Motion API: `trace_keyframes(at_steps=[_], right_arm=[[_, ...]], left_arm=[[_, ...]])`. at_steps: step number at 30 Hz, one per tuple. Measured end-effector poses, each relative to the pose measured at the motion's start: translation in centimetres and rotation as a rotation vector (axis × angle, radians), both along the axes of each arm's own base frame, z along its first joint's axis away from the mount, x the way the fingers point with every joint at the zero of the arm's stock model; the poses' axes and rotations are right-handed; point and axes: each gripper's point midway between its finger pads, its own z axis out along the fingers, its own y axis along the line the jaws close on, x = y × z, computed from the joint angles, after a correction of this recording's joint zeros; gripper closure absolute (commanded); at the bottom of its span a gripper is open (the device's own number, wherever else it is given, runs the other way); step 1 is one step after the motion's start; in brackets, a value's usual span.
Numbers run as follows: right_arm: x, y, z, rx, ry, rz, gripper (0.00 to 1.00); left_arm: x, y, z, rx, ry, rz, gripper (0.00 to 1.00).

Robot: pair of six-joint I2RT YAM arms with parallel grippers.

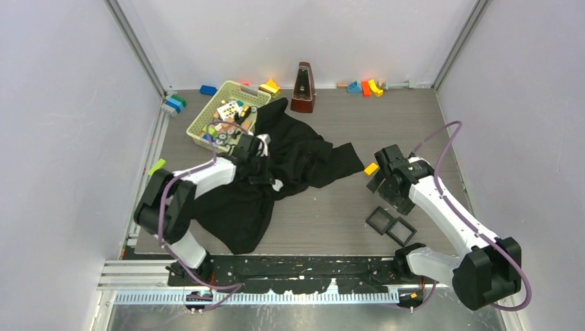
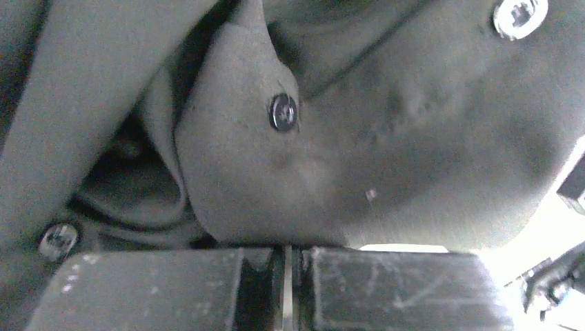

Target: Remove the brooch from the garment

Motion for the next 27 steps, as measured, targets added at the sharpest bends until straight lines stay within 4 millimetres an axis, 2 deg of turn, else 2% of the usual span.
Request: trace_keyframes(at_steps=[1,2,4,6,9,12,15,19,23,27], right_arm=[[-0.5,-0.5,-0.3,-0.020,0.018,-0.011,0.04],[-0.9,-0.8,-0.6,-0.034,0.031,-0.021,0.04],[-1.6,-1.4,-1.2,-0.058,0.051,-0.039,0.04],[-2.4,-2.1,-1.8,-0.083,0.069,-0.067,0.04],[-3.8,-3.1,-2.8,-0.111,0.090,-0.117,0.04],[-4.9,-4.2,-2.7,-0.144,0.094,-0.170,0.04],[-5.3,-4.8,-2.6,-0.161,0.083,-0.223,0.03],[-5.7,-5.4,-3.3,-0.170,0.074,-0.282,0.06],[-5.4,-4.9,-4.7,-0.127,0.057,-0.271,0.17],[-4.6,-4.0,-4.8,-0.082,0.037,-0.253,0.27]], left_arm=[[0.9,1.6,0.5,0.024,-0.038,0.050,1.00],[1.1,2.2,1.1,0.029,-0.069,0.068,1.00],[0.6,2.4,2.2,0.012,-0.127,0.055,1.00],[-0.9,1.4,3.1,-0.017,-0.197,-0.004,1.00],[-3.8,-1.2,4.8,-0.052,-0.310,-0.141,1.00],[-6.2,-3.5,7.1,-0.120,-0.424,-0.257,1.00],[-6.2,-3.7,8.5,-0.162,-0.487,-0.261,1.00],[-5.8,-4.0,9.1,-0.184,-0.512,-0.256,1.00],[-5.9,-4.4,9.3,-0.212,-0.521,-0.269,1.00],[-6.1,-4.6,9.2,-0.221,-0.516,-0.279,1.00]])
